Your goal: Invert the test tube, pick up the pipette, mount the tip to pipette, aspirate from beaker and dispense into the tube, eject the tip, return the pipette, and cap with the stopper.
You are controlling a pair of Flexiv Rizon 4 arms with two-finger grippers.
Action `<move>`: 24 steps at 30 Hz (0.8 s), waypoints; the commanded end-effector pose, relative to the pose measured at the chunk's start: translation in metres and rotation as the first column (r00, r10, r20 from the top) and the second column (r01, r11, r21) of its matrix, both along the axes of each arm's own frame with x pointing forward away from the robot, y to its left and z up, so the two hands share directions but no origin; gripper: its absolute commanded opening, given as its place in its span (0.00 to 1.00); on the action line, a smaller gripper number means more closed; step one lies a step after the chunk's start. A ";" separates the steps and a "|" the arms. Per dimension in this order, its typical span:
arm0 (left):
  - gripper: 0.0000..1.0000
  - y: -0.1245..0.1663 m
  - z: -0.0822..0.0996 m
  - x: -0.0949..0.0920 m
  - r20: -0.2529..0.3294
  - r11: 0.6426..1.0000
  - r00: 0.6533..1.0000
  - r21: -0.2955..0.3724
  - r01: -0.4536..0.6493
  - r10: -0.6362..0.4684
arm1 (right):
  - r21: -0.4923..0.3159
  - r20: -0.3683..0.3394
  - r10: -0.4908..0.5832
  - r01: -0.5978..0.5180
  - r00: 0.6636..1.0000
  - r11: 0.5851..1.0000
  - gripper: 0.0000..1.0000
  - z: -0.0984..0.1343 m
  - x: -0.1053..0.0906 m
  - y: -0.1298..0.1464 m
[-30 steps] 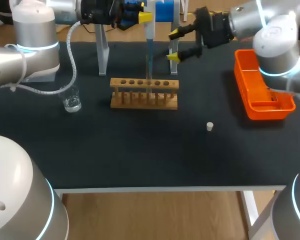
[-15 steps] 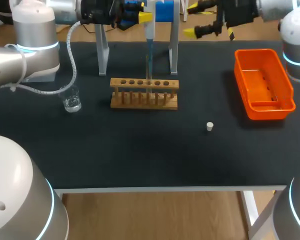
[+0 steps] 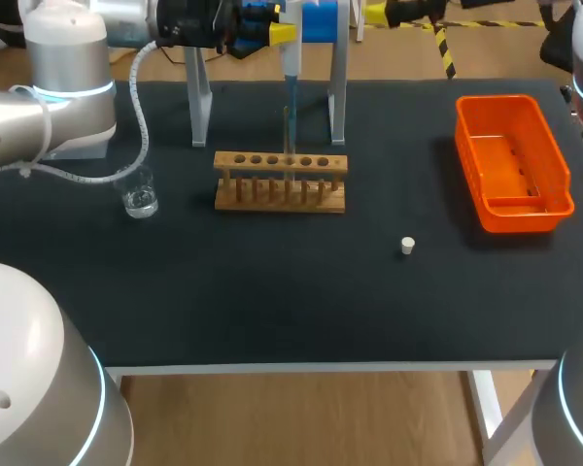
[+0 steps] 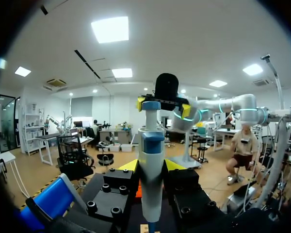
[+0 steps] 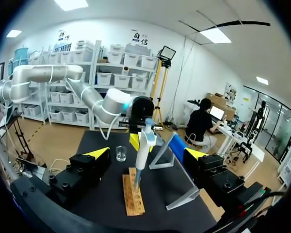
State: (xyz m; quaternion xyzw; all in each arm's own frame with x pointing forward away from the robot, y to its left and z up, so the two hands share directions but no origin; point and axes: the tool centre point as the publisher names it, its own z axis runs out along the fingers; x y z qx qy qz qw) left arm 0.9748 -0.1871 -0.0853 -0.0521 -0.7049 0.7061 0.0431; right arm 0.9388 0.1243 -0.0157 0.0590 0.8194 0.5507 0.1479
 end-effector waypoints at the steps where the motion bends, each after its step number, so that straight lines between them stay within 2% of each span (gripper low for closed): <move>1: 0.00 0.000 0.000 0.001 0.000 1.000 1.000 0.000 0.002 -0.002 | -0.010 -0.011 0.001 -0.001 1.000 1.000 1.00 0.010 0.007 0.014; 2: 0.00 0.000 0.000 0.001 0.000 1.000 1.000 0.000 0.002 -0.002 | -0.009 -0.009 0.002 -0.002 1.000 1.000 1.00 0.012 0.008 0.018; 3: 0.00 0.000 0.000 0.001 0.000 1.000 1.000 0.000 0.002 -0.002 | -0.009 -0.008 -0.001 0.001 1.000 1.000 0.77 0.015 0.010 0.021; 4: 0.00 0.000 0.000 0.001 0.000 1.000 1.000 0.000 0.002 -0.002 | -0.005 -0.010 -0.003 0.003 1.000 1.000 0.34 0.017 0.012 0.025; 5: 0.00 0.000 0.000 0.001 0.000 1.000 1.000 0.000 0.002 -0.002 | -0.005 -0.011 -0.002 0.002 1.000 1.000 0.02 0.020 0.014 0.029; 13: 0.00 0.000 0.000 0.001 0.000 1.000 1.000 0.000 0.002 -0.002 | -0.006 -0.022 -0.002 0.002 1.000 1.000 0.00 0.030 0.024 0.055; 24: 0.00 0.000 0.000 0.001 0.000 1.000 1.000 0.000 0.002 -0.002 | 0.013 -0.107 -0.038 0.040 0.994 0.999 0.00 0.032 0.031 0.069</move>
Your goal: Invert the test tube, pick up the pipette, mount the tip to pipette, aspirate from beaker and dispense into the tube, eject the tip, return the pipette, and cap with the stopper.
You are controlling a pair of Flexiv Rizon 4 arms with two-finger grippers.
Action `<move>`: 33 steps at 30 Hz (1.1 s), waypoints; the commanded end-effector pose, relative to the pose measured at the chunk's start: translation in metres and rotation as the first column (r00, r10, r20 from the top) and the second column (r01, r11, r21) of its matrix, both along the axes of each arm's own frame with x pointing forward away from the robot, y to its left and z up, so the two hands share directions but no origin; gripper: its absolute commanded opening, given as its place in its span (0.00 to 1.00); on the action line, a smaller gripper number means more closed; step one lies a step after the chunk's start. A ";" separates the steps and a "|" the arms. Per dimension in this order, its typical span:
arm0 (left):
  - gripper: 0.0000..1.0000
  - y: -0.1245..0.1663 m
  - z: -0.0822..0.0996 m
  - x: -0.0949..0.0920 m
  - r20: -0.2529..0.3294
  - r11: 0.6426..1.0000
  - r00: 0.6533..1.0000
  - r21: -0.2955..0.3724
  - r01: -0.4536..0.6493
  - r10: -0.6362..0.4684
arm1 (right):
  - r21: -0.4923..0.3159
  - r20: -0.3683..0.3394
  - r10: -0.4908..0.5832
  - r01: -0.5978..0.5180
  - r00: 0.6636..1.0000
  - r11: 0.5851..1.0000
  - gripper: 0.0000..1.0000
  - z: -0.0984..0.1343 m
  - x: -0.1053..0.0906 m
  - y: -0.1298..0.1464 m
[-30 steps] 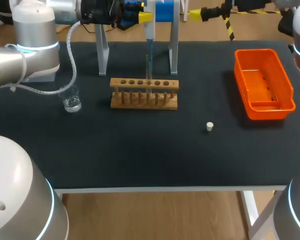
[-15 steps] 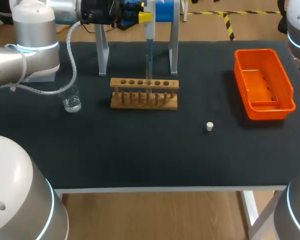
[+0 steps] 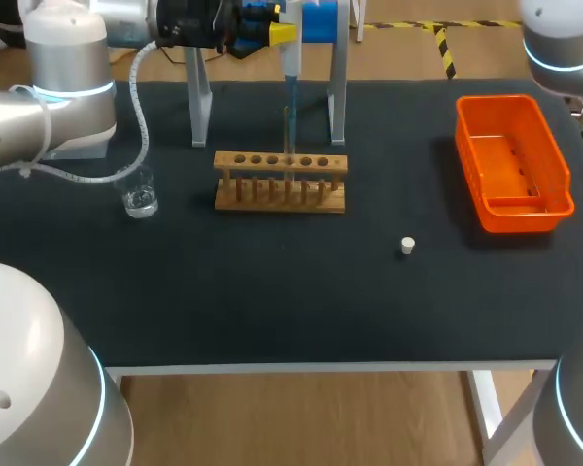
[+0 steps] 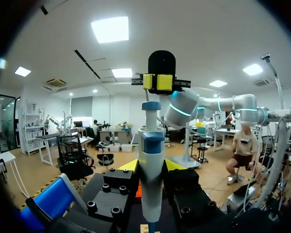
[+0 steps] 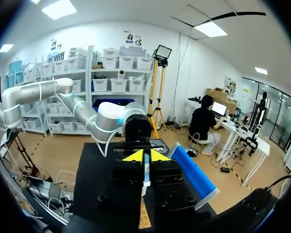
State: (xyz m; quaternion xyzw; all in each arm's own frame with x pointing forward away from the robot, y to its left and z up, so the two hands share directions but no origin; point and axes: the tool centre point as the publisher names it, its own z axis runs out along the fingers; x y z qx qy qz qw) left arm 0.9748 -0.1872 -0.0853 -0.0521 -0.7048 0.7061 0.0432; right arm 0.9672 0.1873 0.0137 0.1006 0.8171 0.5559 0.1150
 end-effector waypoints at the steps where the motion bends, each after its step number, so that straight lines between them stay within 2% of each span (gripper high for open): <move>1: 0.00 0.000 0.000 0.001 0.000 1.000 1.000 0.000 0.002 -0.002 | -0.012 -0.011 -0.009 0.009 1.000 1.000 0.00 0.003 0.003 0.007; 6: 0.00 0.000 0.000 0.001 0.000 1.000 1.000 0.000 0.002 -0.002 | -0.024 -0.029 -0.008 0.007 1.000 1.000 0.00 0.002 0.005 0.019; 12: 0.00 0.000 0.000 0.001 0.000 1.000 1.000 0.000 0.002 -0.002 | -0.094 -0.035 -0.006 0.003 0.999 0.996 0.00 0.001 0.004 0.030; 18: 0.00 0.000 0.000 0.001 0.000 1.000 1.000 0.000 0.002 -0.002 | -0.121 -0.051 -0.027 0.020 0.998 0.992 0.00 -0.003 0.009 0.037; 33: 0.00 0.000 0.000 0.001 0.000 1.000 1.000 0.000 0.002 -0.002 | -0.144 -0.093 -0.039 0.026 0.995 0.989 0.00 -0.021 0.020 0.043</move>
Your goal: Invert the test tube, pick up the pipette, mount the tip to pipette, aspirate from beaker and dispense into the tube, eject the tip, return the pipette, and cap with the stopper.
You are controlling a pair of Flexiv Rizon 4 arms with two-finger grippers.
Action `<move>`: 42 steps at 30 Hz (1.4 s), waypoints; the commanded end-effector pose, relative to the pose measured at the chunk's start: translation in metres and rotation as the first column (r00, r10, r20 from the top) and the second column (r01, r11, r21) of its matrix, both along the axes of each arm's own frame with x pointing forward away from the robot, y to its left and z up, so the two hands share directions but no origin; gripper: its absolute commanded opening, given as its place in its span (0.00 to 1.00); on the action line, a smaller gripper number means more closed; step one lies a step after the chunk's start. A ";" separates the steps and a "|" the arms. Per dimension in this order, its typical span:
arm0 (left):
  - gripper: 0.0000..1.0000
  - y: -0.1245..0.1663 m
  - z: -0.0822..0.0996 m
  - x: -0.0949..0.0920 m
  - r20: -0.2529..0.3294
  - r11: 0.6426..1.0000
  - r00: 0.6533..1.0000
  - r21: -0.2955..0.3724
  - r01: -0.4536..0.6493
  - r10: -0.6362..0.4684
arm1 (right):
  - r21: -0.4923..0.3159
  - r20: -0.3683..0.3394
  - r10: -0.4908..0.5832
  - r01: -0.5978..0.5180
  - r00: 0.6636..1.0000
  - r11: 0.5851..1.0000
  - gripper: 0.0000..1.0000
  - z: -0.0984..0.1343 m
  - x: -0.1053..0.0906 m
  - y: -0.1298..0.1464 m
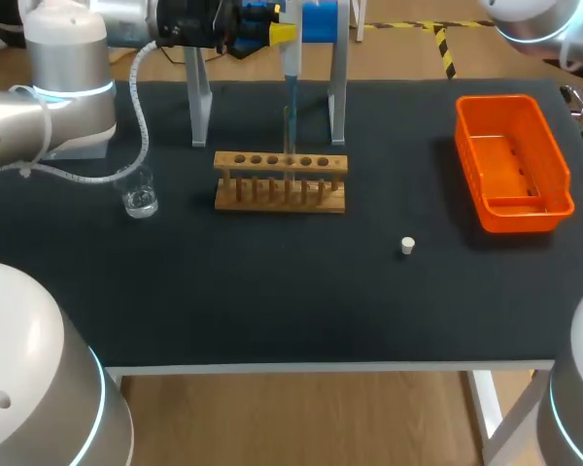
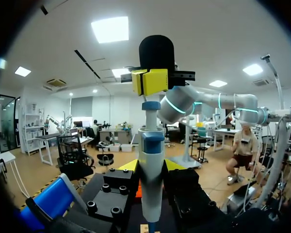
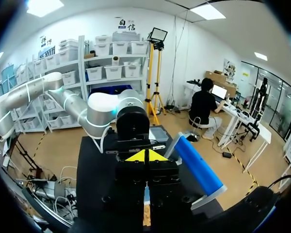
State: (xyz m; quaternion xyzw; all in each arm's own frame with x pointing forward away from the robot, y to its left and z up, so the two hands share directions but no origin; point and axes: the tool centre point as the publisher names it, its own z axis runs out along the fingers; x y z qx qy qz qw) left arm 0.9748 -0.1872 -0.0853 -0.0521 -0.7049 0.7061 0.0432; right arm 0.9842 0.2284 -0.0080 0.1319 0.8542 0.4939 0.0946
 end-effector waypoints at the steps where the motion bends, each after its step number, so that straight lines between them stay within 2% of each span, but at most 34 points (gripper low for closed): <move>1: 0.00 0.000 0.000 0.001 0.000 1.000 1.000 0.000 0.002 -0.002 | -0.012 -0.007 0.003 -0.003 1.000 1.000 0.00 0.000 0.003 0.002; 42: 0.00 0.000 0.000 0.001 0.000 1.000 1.000 0.000 0.002 -0.002 | -0.024 -0.012 0.012 -0.013 1.000 1.000 0.00 -0.006 -0.018 -0.011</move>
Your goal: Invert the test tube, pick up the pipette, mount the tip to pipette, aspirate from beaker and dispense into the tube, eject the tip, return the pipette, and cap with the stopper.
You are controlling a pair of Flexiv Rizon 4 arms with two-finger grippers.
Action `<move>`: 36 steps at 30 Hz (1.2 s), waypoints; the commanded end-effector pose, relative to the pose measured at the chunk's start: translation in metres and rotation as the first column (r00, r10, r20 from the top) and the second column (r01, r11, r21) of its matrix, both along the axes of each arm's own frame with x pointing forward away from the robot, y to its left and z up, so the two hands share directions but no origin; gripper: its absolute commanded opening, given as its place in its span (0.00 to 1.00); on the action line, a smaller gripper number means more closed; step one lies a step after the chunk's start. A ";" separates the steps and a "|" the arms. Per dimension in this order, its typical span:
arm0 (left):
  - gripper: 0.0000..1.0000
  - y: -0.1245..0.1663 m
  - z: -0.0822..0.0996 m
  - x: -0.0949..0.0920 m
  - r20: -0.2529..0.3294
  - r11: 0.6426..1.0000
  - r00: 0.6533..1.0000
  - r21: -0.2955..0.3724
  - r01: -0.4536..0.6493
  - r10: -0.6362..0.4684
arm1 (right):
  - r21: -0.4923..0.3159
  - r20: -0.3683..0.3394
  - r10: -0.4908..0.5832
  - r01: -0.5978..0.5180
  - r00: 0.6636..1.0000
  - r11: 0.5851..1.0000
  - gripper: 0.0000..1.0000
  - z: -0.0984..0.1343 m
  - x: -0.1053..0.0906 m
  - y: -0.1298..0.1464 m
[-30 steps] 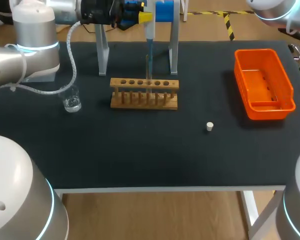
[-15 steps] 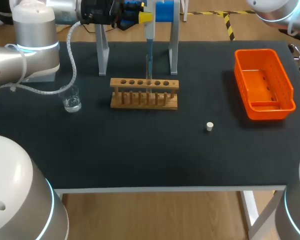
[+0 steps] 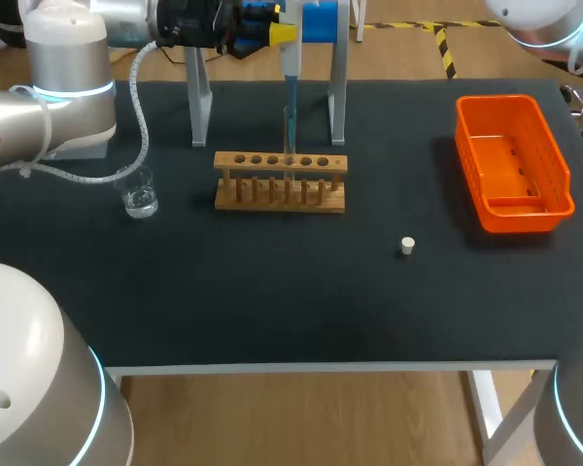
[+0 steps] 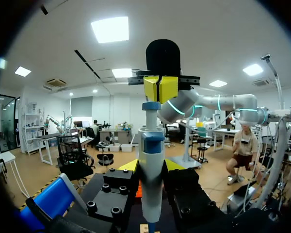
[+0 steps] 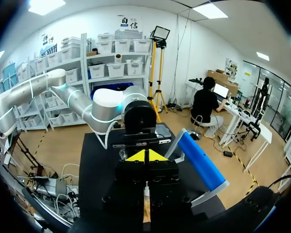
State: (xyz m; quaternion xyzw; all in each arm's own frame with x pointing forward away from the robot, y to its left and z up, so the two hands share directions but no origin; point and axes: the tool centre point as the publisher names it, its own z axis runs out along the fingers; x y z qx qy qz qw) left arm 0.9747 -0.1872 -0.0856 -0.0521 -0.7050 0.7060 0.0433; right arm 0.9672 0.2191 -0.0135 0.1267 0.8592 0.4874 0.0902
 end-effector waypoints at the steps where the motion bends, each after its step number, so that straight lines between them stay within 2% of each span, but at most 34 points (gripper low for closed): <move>1: 0.00 0.000 0.000 0.001 0.000 1.000 1.000 0.000 0.002 -0.002 | -0.011 -0.009 0.000 0.000 1.000 1.000 0.00 -0.002 -0.001 -0.002; 22: 0.00 0.000 0.000 0.001 0.000 1.000 1.000 0.000 0.002 -0.002 | -0.036 -0.030 0.007 -0.008 1.000 0.999 0.00 -0.016 -0.010 -0.004; 36: 0.00 0.000 0.000 0.001 0.000 1.000 1.000 0.000 0.002 -0.002 | -0.038 0.018 0.018 -0.017 1.000 0.999 0.00 0.001 -0.016 -0.009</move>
